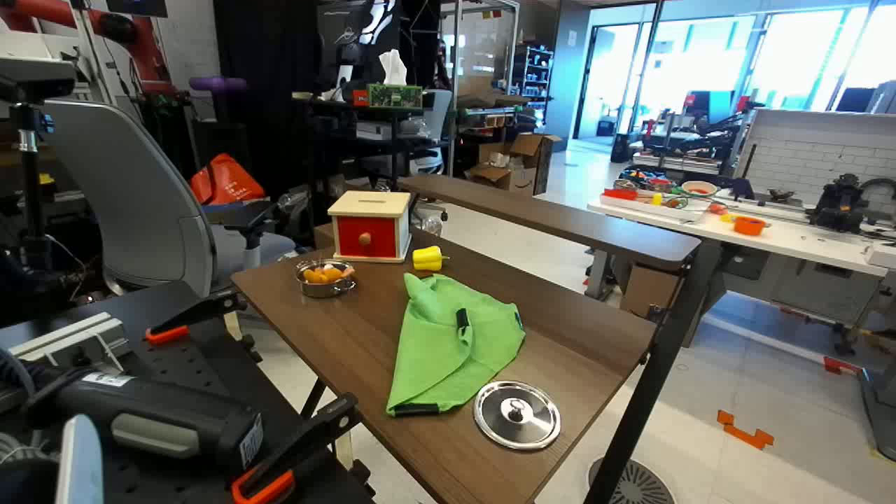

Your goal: Fold the green rag in half

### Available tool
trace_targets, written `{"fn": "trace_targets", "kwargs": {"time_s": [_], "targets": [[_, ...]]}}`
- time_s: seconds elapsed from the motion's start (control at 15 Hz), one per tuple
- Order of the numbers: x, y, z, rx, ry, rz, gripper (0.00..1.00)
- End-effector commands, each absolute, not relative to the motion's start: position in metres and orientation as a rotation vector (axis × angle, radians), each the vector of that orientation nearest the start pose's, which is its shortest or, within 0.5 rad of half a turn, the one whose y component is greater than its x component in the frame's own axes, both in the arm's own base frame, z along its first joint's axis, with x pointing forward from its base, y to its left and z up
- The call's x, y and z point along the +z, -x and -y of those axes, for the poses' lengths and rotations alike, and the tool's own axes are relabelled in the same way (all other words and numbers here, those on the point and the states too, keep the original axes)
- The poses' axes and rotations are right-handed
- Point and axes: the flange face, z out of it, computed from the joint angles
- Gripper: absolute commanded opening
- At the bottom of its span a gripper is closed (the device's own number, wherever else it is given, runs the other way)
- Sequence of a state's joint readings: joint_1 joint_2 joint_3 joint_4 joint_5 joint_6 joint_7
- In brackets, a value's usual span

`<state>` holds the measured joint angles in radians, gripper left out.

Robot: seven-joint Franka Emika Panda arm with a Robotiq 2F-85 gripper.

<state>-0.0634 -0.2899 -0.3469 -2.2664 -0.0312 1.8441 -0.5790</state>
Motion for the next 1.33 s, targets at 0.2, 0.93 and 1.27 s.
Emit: {"fn": "trace_targets", "kwargs": {"time_s": [0.2,0.93,1.27], "targets": [[0.458,-0.409,0.187,0.15,2.993,0.3,1.0],[0.449,-0.416,0.188,0.044,2.97,0.165,1.0],[0.41,-0.441,0.183,-0.072,3.013,-0.006,1.0]]}}
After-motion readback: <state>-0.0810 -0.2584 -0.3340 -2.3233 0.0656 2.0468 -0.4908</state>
